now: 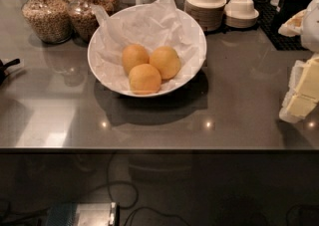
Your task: Pick orange from white bowl
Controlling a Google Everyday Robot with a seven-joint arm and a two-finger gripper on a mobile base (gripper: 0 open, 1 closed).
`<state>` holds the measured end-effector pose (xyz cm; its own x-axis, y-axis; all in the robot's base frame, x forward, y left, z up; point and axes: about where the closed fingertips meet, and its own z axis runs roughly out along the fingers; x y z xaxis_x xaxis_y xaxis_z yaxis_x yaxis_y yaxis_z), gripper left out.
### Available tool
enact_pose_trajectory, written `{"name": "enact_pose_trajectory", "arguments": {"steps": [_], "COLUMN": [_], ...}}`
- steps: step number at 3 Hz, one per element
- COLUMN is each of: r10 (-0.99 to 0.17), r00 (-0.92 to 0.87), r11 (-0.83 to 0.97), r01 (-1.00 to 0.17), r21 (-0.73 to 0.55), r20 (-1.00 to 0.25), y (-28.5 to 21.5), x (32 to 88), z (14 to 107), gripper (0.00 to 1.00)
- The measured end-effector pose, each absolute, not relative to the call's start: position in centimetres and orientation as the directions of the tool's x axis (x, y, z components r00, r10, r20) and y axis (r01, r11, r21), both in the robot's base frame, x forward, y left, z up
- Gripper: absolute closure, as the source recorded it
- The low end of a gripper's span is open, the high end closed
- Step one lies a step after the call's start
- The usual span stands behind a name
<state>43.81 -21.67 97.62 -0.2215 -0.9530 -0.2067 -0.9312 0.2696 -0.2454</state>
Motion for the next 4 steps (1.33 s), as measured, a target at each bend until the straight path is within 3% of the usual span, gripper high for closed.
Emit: {"name": "enact_pose_trajectory", "arguments": {"steps": [2,4], "r10": [-0.948,-0.786], "r00": [-0.157,0.276], "r11": [0.22,-0.11], "r01": [-0.952,-0.943], "r21": [-0.214,-0.314], "r20": [-0.278,-0.553], "y": [-20.5,-9.5], "x": [44.3,47.4], "z": [97.0,100.8], "gripper": [0.0,0.0]}}
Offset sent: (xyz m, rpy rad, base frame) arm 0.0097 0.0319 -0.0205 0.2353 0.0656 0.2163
